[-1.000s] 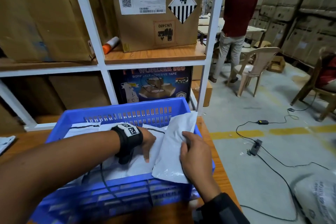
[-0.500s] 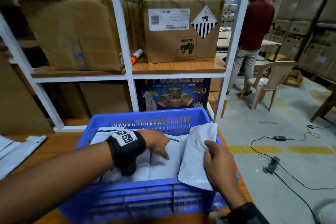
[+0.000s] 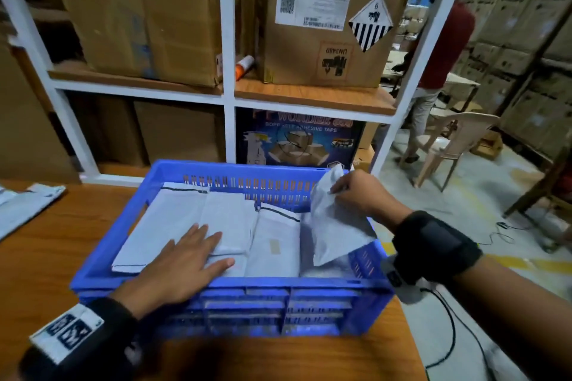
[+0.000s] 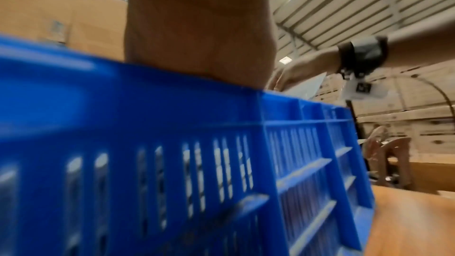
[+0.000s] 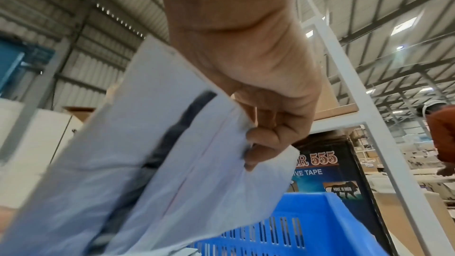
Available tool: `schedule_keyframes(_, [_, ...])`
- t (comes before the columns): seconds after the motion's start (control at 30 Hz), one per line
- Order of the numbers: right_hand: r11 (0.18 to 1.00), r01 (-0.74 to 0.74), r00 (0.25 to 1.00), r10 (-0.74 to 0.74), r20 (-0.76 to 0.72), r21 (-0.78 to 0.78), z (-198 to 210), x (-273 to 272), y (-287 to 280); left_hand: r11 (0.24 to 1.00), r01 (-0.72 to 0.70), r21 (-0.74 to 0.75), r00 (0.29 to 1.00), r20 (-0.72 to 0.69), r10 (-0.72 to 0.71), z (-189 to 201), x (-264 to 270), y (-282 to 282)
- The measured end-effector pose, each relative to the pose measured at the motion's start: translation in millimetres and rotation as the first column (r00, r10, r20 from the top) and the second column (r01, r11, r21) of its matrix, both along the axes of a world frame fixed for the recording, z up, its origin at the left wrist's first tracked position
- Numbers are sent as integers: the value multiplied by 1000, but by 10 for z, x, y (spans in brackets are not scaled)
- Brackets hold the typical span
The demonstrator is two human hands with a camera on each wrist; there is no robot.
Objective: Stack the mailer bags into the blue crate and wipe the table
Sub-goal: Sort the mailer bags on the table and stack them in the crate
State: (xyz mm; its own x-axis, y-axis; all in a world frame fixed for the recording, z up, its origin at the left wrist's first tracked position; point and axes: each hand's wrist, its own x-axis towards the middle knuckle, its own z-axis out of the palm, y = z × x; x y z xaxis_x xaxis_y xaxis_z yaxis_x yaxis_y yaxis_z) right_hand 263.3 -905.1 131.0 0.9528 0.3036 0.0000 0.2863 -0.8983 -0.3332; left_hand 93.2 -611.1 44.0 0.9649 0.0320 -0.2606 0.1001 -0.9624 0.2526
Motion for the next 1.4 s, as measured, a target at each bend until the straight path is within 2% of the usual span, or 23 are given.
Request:
schedule_keyframes(0.13, [954,-115,979,62,-192,-278,-214,179,274,999,-35,-14,999,19,35,13,-13,-66])
schedule_keyframes(0.23, [806,-199,969,76,-237,-558,-258,235,400,998,-59,1,997,45,59,-4,-18,-68])
schedule_keyframes(0.3, [763,-229,968,110,-227,-604,-211,294,482,998,-69,-3,996,58,69,-31,0,-53])
schedule_keyframes(0.4, [773,-353,905,139,-402,-527,-233,368,586,997,-76,-19,996,55,77,-55,21,-42])
schedule_keyframes(0.47, [816,-361,856,99,-507,-451,-307,391,593,996,-86,-27,995,55,87,-65,28,-32])
schedule_keyframes(0.53, [819,-373,835,92,-542,-437,-347,417,579,995,-96,-38,994,48,98,-58,36,-34])
schedule_keyframes(0.67, [839,-400,817,143,-559,-369,-276,386,567,994,-98,-42,995,27,99,-21,40,-58])
schedule_keyframes(0.87, [871,-373,817,147,-557,-319,-187,301,493,993,-111,-32,994,11,111,31,-3,-78])
schedule_keyframes(0.97, [872,-368,822,143,-551,-323,-199,265,477,991,-126,-35,992,-11,126,66,-25,-82])
schedule_keyframes(1.23, [889,-341,822,125,-556,-305,-231,375,481,994,-110,-18,993,41,111,-27,2,-44])
schedule_keyframes(1.4, [850,-378,824,128,-553,-367,-231,438,503,994,-108,-5,993,38,108,-59,27,-34])
